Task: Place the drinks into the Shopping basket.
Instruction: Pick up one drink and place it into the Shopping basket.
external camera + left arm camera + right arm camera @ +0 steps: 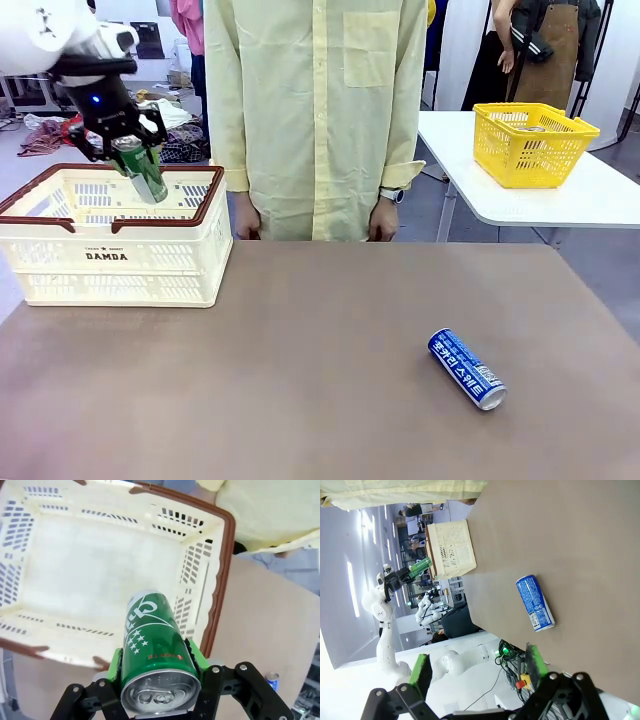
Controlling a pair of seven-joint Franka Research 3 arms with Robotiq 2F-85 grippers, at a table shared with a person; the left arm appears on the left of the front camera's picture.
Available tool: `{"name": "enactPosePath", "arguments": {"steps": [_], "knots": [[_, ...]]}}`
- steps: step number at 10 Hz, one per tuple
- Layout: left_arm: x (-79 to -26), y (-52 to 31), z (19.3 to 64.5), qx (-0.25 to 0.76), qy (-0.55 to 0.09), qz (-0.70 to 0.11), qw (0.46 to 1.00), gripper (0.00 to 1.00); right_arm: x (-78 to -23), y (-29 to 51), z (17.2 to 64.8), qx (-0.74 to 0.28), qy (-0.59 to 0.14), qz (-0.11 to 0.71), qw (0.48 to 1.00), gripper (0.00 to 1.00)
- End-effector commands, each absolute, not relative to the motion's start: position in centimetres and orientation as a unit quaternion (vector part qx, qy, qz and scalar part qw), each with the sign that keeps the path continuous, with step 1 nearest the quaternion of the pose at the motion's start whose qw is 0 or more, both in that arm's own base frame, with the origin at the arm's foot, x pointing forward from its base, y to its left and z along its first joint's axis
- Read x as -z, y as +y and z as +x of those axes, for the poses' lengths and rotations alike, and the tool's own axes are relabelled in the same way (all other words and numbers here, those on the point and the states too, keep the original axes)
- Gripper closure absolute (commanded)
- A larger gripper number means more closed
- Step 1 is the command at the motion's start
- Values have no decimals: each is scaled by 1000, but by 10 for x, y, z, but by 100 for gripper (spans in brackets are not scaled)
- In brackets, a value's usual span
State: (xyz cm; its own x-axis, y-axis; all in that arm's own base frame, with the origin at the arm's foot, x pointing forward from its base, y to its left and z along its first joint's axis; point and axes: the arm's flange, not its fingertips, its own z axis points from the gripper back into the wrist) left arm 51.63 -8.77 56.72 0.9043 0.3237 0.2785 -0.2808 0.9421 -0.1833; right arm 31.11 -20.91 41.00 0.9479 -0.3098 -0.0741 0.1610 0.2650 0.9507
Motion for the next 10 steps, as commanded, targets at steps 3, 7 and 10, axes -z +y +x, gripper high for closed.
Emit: {"name": "enactPosePath", "arguments": {"steps": [3,7,10], "knots": [[-567,-88,516,-155,-154,-70,973,100,-412,-211,311,146,-64,591,791,0],[-556,-90,549,-188,-129,-69,971,100,-412,-211,311,146,-64,591,791,0],[-507,-73,604,-139,-47,-50,988,100,-412,-211,311,146,-64,591,791,0]]}}
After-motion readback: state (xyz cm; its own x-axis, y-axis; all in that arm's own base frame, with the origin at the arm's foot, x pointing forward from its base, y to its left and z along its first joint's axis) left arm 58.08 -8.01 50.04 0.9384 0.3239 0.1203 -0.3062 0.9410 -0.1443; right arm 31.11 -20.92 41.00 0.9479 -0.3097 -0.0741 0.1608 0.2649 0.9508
